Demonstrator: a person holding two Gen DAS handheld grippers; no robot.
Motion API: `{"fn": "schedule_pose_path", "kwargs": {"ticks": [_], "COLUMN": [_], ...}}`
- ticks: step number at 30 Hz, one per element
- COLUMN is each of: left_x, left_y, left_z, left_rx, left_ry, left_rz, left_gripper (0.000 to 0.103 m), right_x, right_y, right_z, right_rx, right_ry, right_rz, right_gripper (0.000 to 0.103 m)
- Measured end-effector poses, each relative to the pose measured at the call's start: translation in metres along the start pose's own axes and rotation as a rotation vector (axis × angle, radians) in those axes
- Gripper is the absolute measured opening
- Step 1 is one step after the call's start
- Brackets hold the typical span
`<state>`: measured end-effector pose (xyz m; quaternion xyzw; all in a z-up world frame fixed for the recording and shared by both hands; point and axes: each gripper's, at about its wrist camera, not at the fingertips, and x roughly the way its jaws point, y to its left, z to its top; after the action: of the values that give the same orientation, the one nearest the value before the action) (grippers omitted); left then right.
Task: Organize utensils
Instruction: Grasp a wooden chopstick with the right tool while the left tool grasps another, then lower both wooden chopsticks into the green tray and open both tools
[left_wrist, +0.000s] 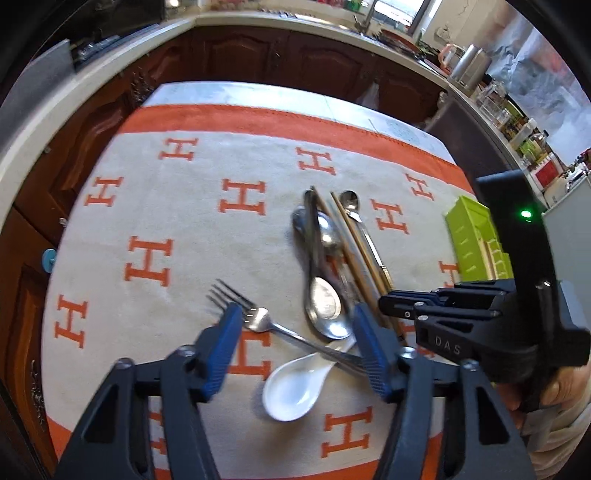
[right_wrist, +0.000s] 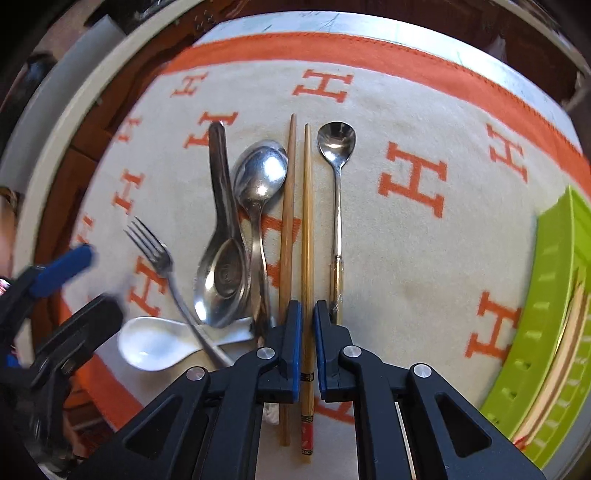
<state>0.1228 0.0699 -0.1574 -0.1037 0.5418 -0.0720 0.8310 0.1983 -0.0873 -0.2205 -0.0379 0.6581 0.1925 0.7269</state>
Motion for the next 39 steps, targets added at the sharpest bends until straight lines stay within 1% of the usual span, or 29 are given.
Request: {"fn": "schedule_pose_path", "kwargs": {"ticks": [2, 3, 5, 9, 11, 15, 21, 25, 27, 29, 30, 35, 36, 37, 39], "left_x": [0.01, 0.014, 0.024, 0.045, 0.06, 0.077, 0.091, 0.099, 0.103, 0.111, 0.111, 0.118, 0.118, 0.118, 0.117], "left_y": [-0.006, -0.008, -0.017, -0.04, -0.049, -0.059, -0.069, -0.073, -0.075, -0.079, -0.083, -0.096, -0.098, -0.102, -0.105], "left_z": [0.008, 0.011, 0.018, 0.027, 0.03, 0.033, 0.035, 0.036, 0.036, 0.035, 0.038, 0.042, 0.042, 0.041, 0.038], "left_rx": [-0.018, -0.023, -0.027, -0.003, -0.018, -0.04, -0.059, -0.049, -0.039, -0.047, -0.042, -0.014, -0.011, -0.001, 0.017], "left_ry": [0.066, 0.086, 0.133, 0.195, 0.252, 0.305, 0.332, 0.33, 0.334, 0.36, 0.343, 0.32, 0.307, 0.292, 0.267], "left_rz": [-0.064, -0.082, -0.121, -0.122, -0.124, -0.113, -0.068, -0.002, 0.017, 0.024, 0.033, 0.082, 0.09, 0.105, 0.108], "left_gripper": [0.042, 0.04, 0.033, 0.023, 0.017, 0.014, 0.014, 0.014, 0.014, 0.014, 0.014, 0.014, 0.012, 0.008, 0.008], "right_x": [-0.013, -0.019, -0.036, -0.07, -0.088, -0.115, -0.133, -0.134, -0.134, -0.132, -0.132, -0.123, -0.123, -0.124, -0.125], "right_y": [-0.009, -0.012, -0.021, -0.042, -0.056, -0.089, -0.146, -0.168, -0.174, -0.176, -0.178, -0.177, -0.177, -0.178, -0.18], "right_z": [-0.007, -0.01, -0.02, -0.041, -0.051, -0.074, -0.104, -0.118, -0.121, -0.121, -0.123, -0.122, -0.123, -0.124, -0.126], "right_rx": [0.043, 0.057, 0.089, 0.15, 0.175, 0.248, 0.365, 0.402, 0.409, 0.413, 0.413, 0.434, 0.439, 0.444, 0.449], "right_ry": [-0.024, -0.037, -0.071, -0.144, -0.174, -0.234, -0.278, -0.292, -0.298, -0.3, -0.302, -0.312, -0.313, -0.317, -0.324], "right_rz": [0.062, 0.077, 0.116, 0.168, 0.176, 0.17, 0.168, 0.174, 0.177, 0.182, 0.18, 0.174, 0.171, 0.165, 0.149], "right_gripper": [0.006, 0.006, 0.006, 0.007, 0.007, 0.007, 0.006, 0.006, 0.006, 0.006, 0.006, 0.006, 0.006, 0.007, 0.007]}}
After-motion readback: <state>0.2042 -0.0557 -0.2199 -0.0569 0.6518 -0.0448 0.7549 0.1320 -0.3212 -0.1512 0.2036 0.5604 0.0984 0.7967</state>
